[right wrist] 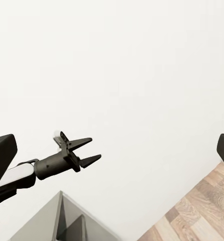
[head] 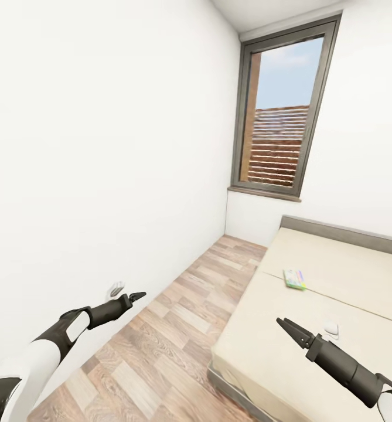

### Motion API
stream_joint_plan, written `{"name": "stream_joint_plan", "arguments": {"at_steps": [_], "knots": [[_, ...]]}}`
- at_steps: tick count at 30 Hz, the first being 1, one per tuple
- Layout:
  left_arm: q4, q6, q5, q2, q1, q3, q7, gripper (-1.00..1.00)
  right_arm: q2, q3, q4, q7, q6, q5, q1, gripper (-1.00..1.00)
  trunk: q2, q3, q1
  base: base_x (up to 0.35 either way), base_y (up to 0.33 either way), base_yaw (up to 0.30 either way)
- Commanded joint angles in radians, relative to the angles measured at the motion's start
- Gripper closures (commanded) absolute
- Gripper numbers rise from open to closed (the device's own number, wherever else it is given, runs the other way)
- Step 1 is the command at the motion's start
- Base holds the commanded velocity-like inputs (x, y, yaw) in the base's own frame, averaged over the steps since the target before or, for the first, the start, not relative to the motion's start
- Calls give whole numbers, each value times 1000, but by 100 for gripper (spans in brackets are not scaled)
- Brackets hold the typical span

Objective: Put all the toys in the child's room - the three board games (two on the bed and one on the table), the two jigsaw puzzles on the table, and the tennis ball on the table - inside the toy box on the table in the child's room.

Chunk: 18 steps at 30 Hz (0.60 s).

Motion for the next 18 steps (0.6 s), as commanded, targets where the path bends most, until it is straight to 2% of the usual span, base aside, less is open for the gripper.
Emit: {"name": "stream_joint_plan", "arguments": {"at_steps": [1, 7, 18], "knots": [[0, 8, 4, 0, 0, 2, -1, -100, 0, -3, 0, 1, 8, -6, 0, -100, 0, 0, 1, 170, 110, 0], [0, 8, 4, 0, 0, 2, -2, -100, 0, -12, 0, 0, 9, -9, 0, -100, 0, 1, 1, 177, 95, -38], [0, 8, 4, 1, 0, 2, -2, -100, -3, -13, 1, 1, 10, -13, 0, -100, 0, 13, 1, 28, 9, -188]]}}
